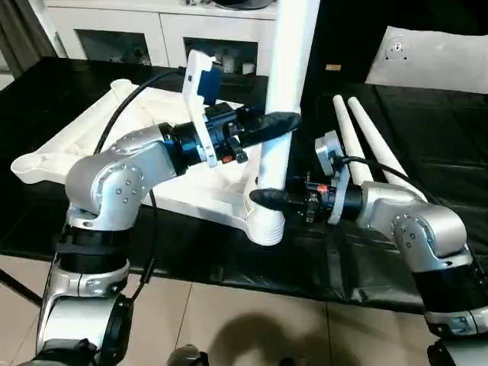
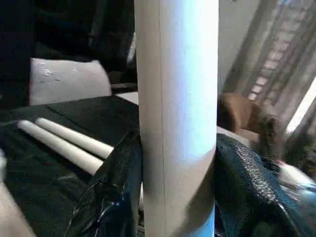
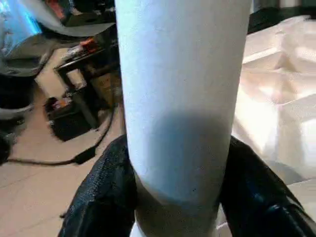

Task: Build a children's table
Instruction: Pick table leg

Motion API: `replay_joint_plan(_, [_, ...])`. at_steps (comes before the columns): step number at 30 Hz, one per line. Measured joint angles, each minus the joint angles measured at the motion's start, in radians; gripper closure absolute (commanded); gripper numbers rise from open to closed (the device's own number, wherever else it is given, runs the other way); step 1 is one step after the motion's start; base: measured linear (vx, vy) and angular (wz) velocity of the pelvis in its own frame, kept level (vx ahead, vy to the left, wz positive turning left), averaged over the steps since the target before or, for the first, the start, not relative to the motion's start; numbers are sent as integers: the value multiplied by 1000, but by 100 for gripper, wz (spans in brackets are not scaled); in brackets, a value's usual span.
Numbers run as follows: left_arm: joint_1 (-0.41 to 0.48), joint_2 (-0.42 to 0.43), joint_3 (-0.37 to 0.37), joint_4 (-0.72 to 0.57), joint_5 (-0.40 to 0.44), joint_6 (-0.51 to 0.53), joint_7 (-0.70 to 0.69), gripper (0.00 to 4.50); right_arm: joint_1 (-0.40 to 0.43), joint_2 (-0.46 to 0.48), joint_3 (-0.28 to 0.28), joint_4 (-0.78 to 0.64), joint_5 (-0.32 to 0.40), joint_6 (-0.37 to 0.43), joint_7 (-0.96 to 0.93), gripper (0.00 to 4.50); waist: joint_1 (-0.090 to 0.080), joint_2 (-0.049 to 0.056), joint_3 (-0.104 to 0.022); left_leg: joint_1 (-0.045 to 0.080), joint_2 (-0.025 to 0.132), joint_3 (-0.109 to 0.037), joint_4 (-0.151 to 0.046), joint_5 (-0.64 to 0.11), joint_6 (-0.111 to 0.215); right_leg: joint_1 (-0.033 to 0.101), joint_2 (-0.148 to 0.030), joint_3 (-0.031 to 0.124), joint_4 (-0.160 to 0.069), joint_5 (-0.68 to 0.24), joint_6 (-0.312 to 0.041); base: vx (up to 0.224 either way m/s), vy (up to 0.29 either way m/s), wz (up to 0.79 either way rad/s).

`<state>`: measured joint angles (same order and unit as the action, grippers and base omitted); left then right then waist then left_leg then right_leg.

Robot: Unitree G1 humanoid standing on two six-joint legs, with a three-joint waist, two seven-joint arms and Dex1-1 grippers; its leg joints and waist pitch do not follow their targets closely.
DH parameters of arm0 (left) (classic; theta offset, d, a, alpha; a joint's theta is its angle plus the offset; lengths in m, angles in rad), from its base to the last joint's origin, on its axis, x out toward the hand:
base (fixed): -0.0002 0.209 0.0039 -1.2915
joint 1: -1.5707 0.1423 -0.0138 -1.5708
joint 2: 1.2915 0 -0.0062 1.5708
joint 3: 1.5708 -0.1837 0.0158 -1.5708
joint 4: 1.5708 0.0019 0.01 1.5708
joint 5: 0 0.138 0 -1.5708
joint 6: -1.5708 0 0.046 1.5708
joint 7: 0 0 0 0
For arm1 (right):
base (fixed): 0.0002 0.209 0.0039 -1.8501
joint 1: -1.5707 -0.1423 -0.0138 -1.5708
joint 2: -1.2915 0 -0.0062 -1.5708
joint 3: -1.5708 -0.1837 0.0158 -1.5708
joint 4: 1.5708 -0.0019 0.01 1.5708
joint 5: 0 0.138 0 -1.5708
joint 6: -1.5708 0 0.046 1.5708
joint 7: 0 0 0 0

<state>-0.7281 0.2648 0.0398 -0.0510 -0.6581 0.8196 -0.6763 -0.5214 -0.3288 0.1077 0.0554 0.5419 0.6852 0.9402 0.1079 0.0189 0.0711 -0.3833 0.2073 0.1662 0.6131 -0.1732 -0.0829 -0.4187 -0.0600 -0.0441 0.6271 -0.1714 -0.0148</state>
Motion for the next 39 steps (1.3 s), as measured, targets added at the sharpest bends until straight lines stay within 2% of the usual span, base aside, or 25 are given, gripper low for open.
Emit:
replay_joint_plan(8, [-4,8,2,35,26,-11,28,275,-33,21,0,32,-37,-34,-51,104,2,0,0,0,0,0,0,0,0,0,0,0,0,0,0,0,0,0])
replay_joint_plan(21, [-4,32,-56,3,27,-18,-53,275,-33,-11,24,67,-44,-10,15,96,3,-2,0,0,0,0,0,0,0,0,0,0,0,0,0,0,0,0])
replay_joint_plan(27, [-4,35,-89,-16,24,-20,-103,275,-32,-28,60,66,-42,6,63,96,3,-2,0,0,0,0,0,0,0,0,0,0,0,0,0,0,0,0])
replay_joint_plan(28, [-4,35,-92,-16,24,-20,-107,275,-32,-28,60,66,-42,8,66,126,3,-2,0,0,0,0,0,0,0,0,0,0,0,0,0,0,0,0])
replay_joint_plan(30, [-4,35,-95,-16,24,-22,-112,275,-32,-28,60,66,-41,10,73,126,3,-2,0,0,0,0,0,0,0,0,0,0,0,0,0,0,0,0])
replay_joint_plan(32, [-4,37,-96,-16,24,-28,-117,275,-32,-28,60,66,-38,10,80,158,3,-2,0,0,0,0,0,0,0,0,0,0,0,0,0,0,0,0])
replay_joint_plan(36, [-4,38,-98,-16,24,-36,-127,275,-32,-29,64,66,-35,12,99,177,3,-3,0,0,0,0,0,0,0,0,0,0,0,0,0,0,0,0])
replay_joint_plan(39, [-4,38,-103,-16,25,-40,-131,275,-32,-31,74,66,-35,15,107,213,3,-3,0,0,0,0,0,0,0,0,0,0,0,0,0,0,0,0])
